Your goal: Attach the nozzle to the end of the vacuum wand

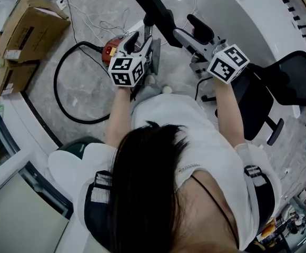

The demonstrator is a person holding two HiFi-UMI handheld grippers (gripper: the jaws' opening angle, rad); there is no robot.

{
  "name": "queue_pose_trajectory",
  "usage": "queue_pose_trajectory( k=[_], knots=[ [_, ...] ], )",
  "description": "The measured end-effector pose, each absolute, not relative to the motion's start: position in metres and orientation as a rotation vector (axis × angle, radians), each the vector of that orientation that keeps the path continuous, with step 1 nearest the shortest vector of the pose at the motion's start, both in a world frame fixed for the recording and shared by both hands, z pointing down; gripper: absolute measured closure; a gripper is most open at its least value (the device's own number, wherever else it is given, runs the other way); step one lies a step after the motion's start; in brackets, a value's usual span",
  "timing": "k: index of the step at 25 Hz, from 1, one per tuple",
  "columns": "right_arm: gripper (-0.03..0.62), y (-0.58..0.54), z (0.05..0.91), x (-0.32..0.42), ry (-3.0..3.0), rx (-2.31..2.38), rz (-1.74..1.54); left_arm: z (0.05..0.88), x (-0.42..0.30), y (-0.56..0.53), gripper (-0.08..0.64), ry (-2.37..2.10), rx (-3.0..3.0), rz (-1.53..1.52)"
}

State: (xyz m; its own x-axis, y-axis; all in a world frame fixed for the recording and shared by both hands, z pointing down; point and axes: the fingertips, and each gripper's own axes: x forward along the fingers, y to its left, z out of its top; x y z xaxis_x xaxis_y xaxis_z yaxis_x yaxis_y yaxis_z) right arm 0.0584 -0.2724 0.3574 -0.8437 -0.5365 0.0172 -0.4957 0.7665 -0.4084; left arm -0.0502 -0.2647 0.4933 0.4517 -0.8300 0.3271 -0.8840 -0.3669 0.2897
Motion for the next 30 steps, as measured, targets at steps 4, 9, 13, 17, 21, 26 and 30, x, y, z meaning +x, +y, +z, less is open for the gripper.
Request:
queue_pose_trajectory(
  k=[4,9,13,17,21,26,30],
  knots=[
    [0.252,-0.268,0.360,0.074,2.807,-0.953,-0.602,0.468,-0.054,-0.256,0.357,-1.487,2.286,0.081],
    [0.266,-0.254,0.367,0.077,2.802,-1.016,-0.619,0.447,-0.056,-0.241,0.407,-1.553,2.292,0.039],
    [0.361,-0.250,0.374,0.082,2.801,-1.114,-0.606,0.439,-0.058,-0.235,0.476,-1.627,2.261,0.035],
    [0.365,-0.238,0.383,0.075,2.843,-1.111,-0.628,0.442,-0.060,-0.230,0.535,-1.662,2.200,0.078],
    [0.433,-0.229,0.388,0.068,2.854,-1.156,-0.620,0.433,-0.057,-0.221,0.543,-1.663,2.216,0.078],
    [0.490,-0.215,0.402,0.063,2.893,-1.168,-0.654,0.428,-0.054,-0.209,0.557,-1.656,2.218,0.080],
    [0.545,-0.208,0.410,0.061,2.908,-1.235,-0.624,0.431,-0.047,-0.201,0.557,-1.588,2.215,0.043]
  ],
)
